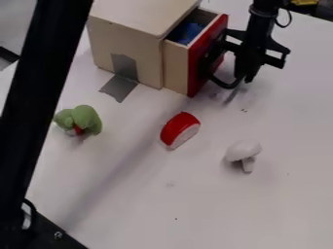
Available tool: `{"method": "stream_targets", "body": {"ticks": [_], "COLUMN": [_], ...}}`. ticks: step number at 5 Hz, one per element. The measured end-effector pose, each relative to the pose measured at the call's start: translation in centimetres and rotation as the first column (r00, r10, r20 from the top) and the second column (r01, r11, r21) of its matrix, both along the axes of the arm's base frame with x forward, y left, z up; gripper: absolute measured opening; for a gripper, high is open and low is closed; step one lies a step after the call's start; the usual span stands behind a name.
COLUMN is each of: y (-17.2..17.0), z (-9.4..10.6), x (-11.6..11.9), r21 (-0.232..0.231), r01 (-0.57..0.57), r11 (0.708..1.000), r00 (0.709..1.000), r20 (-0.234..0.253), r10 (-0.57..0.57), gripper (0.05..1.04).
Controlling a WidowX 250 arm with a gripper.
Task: Pull open the drawer
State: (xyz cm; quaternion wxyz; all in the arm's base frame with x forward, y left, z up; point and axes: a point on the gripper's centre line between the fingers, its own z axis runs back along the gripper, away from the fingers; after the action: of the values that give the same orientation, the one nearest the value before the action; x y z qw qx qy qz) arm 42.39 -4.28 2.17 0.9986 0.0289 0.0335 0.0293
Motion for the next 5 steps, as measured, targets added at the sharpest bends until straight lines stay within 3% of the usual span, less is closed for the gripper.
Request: {"method": "stream_targets", "body": {"ticks": [5], "y": [-2.3], "z": [1.9], "x": [0.8], "r21": [-0.094], "r01": [-0.068], "r11": [0.993], "r00": [0.998], "r20": [0.011], "r10": [0.069], "gripper": [0.12]}}
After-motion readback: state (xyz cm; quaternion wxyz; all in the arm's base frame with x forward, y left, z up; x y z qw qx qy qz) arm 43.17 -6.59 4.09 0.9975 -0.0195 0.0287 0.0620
